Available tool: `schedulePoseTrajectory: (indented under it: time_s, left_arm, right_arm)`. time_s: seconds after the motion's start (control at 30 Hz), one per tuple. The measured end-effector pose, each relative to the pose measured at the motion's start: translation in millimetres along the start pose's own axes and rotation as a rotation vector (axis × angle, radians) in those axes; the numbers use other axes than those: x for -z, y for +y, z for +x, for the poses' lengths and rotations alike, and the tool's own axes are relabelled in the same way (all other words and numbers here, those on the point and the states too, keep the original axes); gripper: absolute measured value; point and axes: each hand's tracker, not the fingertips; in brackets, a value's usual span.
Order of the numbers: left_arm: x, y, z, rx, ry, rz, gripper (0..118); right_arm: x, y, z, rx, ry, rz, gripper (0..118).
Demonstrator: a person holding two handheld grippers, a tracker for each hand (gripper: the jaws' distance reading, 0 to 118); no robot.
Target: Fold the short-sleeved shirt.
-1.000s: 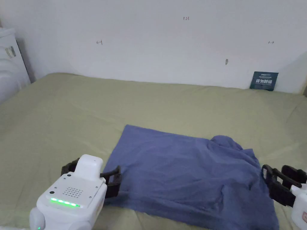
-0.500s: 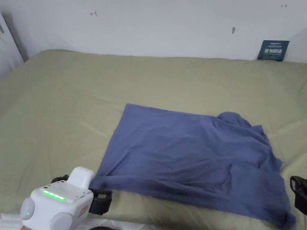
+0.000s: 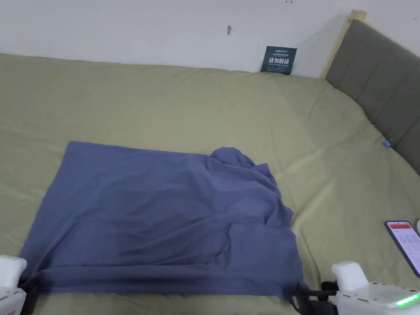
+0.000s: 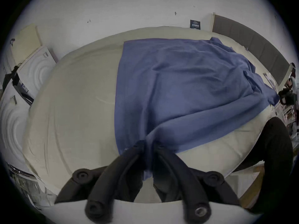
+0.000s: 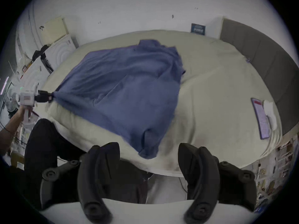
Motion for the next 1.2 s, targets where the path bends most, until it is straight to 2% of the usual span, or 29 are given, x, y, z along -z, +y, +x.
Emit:
schedulePoseTrajectory:
  time_s: [0.1,0.17,0.2,0.23,0.3,0.37,0.43,0.6,0.7,0.77,0.83,0.93,1.07,1.1,1.13,1.17,1.2]
  left_arm:
    - [-5.4,3.1,-8.7,-0.060,-0.028,0.015,5]
    - [-10.5,4.8,-10.0,-0.064,-0.027,0.023,4]
    - [-14.3,6.4,-8.6,-0.060,-0.026,0.027,4]
    - [-13.9,8.1,-12.3,-0.056,-0.031,0.025,4]
    - [-24.3,13.0,-15.4,-0.034,-0.021,0.035,4]
    - [-33.5,20.7,-20.9,-0.028,-0.020,0.057,4]
    - [-43.2,37.0,-27.1,-0.019,-0.020,0.085,4]
    - [-34.3,98.0,-50.8,-0.050,-0.033,0.156,4]
    - [-13.2,142.1,-42.0,-0.042,0.006,0.146,4]
    - [15.3,166.3,-44.5,-0.103,-0.010,0.072,4]
    - [51.2,183.5,-49.0,-0.187,-0.017,-0.003,4]
    - [92.1,188.9,-51.0,-0.289,-0.040,-0.085,4]
    - [95.0,183.7,-37.1,-0.252,-0.014,-0.083,5]
    - [87.7,181.7,-34.9,-0.244,0.001,-0.057,23]
    - [77.5,177.3,-33.1,-0.228,-0.005,-0.016,57]
    - [63.7,172.3,-35.3,-0.198,-0.013,0.020,93]
    - [48.5,166.5,-32.4,-0.171,0.004,0.077,116]
  right_arm:
    - [23.2,2.3,-6.5,-0.059,-0.073,-0.050,79]
    - [38.8,5.5,-3.7,-0.012,-0.074,-0.061,77]
    - [41.7,7.0,0.8,0.069,-0.005,-0.079,66]
    - [41.4,8.3,4.7,0.137,0.049,-0.067,4]
    - [33.5,19.3,1.6,0.155,0.004,0.017,3]
    - [20.0,32.1,-1.3,0.170,0.043,0.065,3]
    - [-2.9,51.7,-3.3,0.126,0.012,0.120,3]
    - [-21.0,121.3,-3.0,0.101,-0.010,0.248,4]
    - [0.8,164.7,1.9,0.097,-0.063,0.266,3]
    - [31.2,185.6,6.7,0.105,-0.098,0.215,4]
    - [67.7,201.2,20.3,0.168,-0.091,0.156,4]
    - [107.0,203.9,29.9,0.216,-0.107,0.096,3]
    - [112.5,198.8,36.5,0.215,-0.102,0.115,7]
    - [102.5,201.8,33.2,0.196,-0.122,0.148,33]
    - [90.1,196.3,29.9,0.191,-0.127,0.184,66]
    - [74.2,190.0,25.3,0.167,-0.100,0.224,82]
    - [57.0,181.8,18.3,0.143,-0.085,0.264,82]
